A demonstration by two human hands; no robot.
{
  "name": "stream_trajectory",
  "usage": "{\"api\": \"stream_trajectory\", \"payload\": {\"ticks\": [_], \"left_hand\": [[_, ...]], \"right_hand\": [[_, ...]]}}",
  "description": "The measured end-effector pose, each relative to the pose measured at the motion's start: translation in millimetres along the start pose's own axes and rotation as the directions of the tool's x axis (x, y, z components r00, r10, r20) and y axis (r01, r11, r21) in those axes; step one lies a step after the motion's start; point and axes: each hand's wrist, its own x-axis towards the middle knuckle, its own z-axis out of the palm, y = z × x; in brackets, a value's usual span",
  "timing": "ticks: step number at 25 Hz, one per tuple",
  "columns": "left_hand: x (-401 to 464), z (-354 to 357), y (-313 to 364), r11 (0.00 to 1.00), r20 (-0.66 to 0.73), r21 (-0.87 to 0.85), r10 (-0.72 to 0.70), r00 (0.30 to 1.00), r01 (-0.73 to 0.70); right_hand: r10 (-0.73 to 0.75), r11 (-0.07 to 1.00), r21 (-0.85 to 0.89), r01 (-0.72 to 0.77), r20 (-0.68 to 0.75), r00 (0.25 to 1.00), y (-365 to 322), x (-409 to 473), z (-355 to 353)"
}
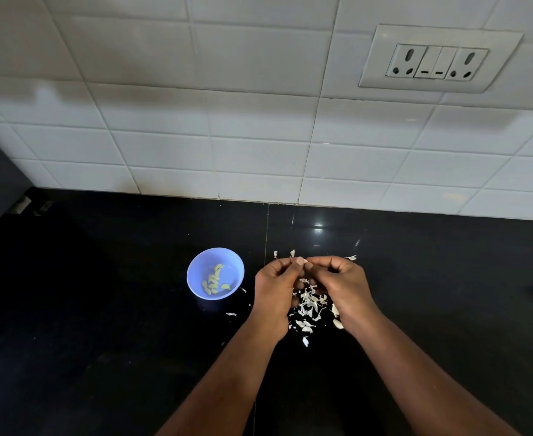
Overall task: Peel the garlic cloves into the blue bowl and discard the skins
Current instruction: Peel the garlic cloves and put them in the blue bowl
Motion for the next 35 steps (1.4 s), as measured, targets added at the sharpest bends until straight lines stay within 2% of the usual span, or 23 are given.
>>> {"api": "stream_trajectory", "payload": {"ticks": [5, 10, 12, 17, 21, 23, 28, 30, 35], "left_hand": [[-5, -2, 2, 0.999, 0.012, -0.049, 0.016, 1.000, -0.016], [-10, -2, 6, 0.997, 0.019, -0.077, -0.006, 1.000, 0.007], [-10, -2, 7, 1.000, 0.009, -0.003, 0.006, 1.000, -0.006], [-10, -5, 12, 0.941, 0.056, 0.337, 0.018, 0.998, -0.036], [-14, -7, 11, 0.893, 0.079, 0.450, -0.033, 0.996, -0.006], [-15, -11, 9, 0.878, 0.067, 0.478, -0.051, 0.996, 0.013], [-11, -20, 3, 0.821, 0.062, 0.570, -0.004, 0.998, -0.032], [-10, -21, 2, 0.830, 0.057, 0.557, 0.009, 0.998, -0.039], [-15, -22, 13, 0.958, 0.103, 0.274, -0.112, 0.988, 0.080]], "right_hand": [[0.008, 0.999, 0.049, -0.011, 0.058, 0.998, -1, -3, -2], [0.155, 0.942, 0.267, -0.205, 0.195, 0.968, 4, -3, -1], [0.159, 0.938, 0.269, -0.217, 0.222, 0.962, 6, -3, 1], [0.151, 0.938, 0.282, -0.201, 0.188, 0.970, 15, -7, 5], [0.232, 0.885, 0.361, -0.293, 0.203, 0.951, 14, -13, 8], [0.250, 0.876, 0.382, -0.295, 0.163, 0.954, 12, -13, 7], [0.153, 0.961, 0.229, -0.153, 0.016, 0.988, 15, -17, 1], [0.113, 0.981, 0.160, -0.108, -0.020, 0.993, 15, -20, 1], [-0.013, 1.000, -0.015, 0.012, -0.046, 0.999, 15, -20, -6]]}}
